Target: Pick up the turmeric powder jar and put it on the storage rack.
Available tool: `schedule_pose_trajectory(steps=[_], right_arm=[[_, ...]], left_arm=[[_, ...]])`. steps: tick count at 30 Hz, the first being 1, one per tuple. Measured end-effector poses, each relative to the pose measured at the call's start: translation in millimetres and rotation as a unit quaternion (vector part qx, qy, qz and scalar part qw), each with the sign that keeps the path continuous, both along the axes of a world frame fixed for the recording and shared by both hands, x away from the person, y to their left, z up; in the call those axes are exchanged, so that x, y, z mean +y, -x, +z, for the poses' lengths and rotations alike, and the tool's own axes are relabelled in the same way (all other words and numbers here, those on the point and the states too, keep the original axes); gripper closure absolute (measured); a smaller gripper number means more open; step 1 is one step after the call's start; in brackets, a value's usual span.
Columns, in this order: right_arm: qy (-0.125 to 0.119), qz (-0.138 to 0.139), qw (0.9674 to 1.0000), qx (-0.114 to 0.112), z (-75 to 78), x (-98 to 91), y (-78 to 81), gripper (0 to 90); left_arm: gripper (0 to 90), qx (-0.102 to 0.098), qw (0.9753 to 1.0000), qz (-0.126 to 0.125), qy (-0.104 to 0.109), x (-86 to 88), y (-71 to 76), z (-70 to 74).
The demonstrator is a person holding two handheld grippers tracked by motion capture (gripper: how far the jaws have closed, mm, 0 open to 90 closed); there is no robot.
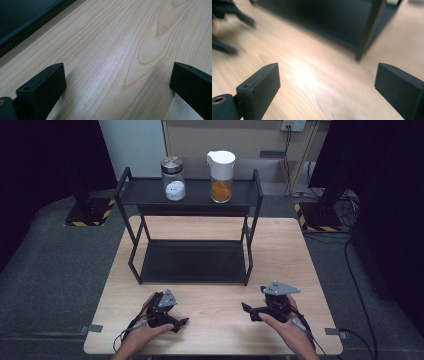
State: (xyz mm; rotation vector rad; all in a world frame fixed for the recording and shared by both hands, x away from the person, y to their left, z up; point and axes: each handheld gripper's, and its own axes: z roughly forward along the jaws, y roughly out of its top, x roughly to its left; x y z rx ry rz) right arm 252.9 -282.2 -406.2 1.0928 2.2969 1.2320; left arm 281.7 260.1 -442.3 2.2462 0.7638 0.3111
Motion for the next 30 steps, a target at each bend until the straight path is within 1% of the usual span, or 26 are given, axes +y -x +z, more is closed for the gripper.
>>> schedule_pose_trajectory(steps=[2, 4, 7, 9, 12, 14, 18, 21, 24, 26, 30], right_arm=[[0.01, -0.007, 0.9999, 0.008, -12.1, -1.9, -0.1, 7.3], [0.016, -0.011, 0.9998, 0.011, -20.0, -3.8, 0.0, 7.3], [0.027, -0.015, 0.9995, 0.012, -26.1, -4.9, -0.2, 7.3], [0.028, -0.018, 0.9994, 0.014, -29.2, -6.5, -1.2, 7.2], [0.034, -0.018, 0.9992, 0.013, -31.9, -5.7, -1.3, 7.2], [0.043, -0.016, 0.9989, 0.012, -33.3, -3.3, -1.4, 7.2], [0.05, -0.014, 0.9985, 0.016, -35.9, -1.2, -2.5, 7.1], [0.061, -0.011, 0.9979, 0.018, -38.6, 1.5, -3.1, 7.1], [0.063, -0.009, 0.9977, 0.022, -37.9, 2.2, -4.2, 7.0], [0.066, -0.01, 0.9973, 0.029, -36.8, 2.7, -5.6, 6.5], [0.074, -0.008, 0.9969, 0.026, -36.5, 4.2, -5.5, 6.0]], left_arm=[[0.0, 0.0, 1.0, 0.0, 0.0, -0.1, 0.1, 0.0], [0.0, 0.0, 1.0, 0.001, 0.0, -0.2, 0.4, 0.0], [0.0, 0.0, 1.0, 0.001, 0.0, -0.3, 0.5, 0.0], [0.0, 0.0, 1.0, 0.002, 0.0, -0.4, 0.6, 0.1], [0.0, 0.0, 1.0, 0.002, 0.0, -0.5, 0.7, 0.1], [0.0, 0.0, 1.0, 0.002, 0.0, -0.5, 0.8, 0.1], [0.0, 0.0, 1.0, 0.003, 0.0, -0.6, 0.9, 0.1], [0.0, 0.0, 1.0, 0.002, 0.0, -0.6, 0.8, 0.1], [0.0, 0.0, 1.0, 0.002, 0.0, -0.5, 0.8, 0.1], [0.0, 0.0, 1.0, 0.003, 0.0, -0.6, 0.9, 0.0], [0.0, 0.0, 1.0, 0.003, 0.0, -0.7, 1.1, 0.1]])
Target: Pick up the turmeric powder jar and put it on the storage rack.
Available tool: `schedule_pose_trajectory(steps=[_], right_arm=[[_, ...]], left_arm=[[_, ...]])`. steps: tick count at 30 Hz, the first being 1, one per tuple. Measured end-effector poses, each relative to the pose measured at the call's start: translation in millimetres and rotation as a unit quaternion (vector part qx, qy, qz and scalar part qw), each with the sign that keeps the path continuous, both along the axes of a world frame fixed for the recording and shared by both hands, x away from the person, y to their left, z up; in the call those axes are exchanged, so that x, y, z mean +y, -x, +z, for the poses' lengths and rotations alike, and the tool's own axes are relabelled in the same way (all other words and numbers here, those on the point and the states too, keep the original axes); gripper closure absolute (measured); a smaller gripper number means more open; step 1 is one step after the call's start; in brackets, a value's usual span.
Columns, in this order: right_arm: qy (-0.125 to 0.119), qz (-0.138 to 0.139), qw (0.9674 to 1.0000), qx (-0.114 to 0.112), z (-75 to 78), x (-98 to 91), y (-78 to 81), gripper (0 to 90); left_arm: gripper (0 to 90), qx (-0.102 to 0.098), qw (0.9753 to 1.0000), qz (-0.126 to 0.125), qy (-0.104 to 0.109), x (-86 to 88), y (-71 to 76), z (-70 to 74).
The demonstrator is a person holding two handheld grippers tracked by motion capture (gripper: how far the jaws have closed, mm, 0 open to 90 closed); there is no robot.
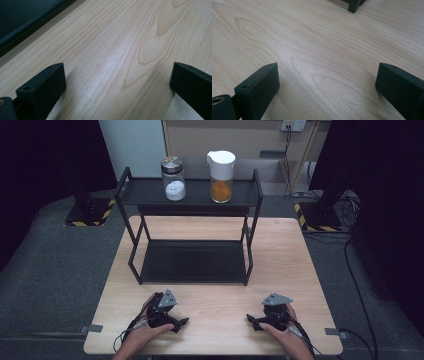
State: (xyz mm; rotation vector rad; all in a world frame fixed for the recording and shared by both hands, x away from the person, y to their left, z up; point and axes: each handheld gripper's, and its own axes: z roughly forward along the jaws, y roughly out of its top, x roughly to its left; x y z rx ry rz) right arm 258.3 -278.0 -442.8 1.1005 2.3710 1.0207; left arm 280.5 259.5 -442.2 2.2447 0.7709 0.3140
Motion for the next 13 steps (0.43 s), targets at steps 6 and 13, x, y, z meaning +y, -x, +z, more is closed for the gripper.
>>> schedule_pose_trajectory(steps=[6, 13], right_arm=[[0.001, -0.001, 1.0, 0.0, 0.0, 0.6, 0.0, 5.4], [0.002, -0.004, 1.0, 0.001, 0.1, 1.1, 0.3, 4.6]], left_arm=[[0.0, 0.0, 1.0, 0.0, 0.0, -0.1, 0.2, -0.1], [0.0, 0.0, 1.0, 0.001, 0.0, -0.1, 0.3, 0.0]])
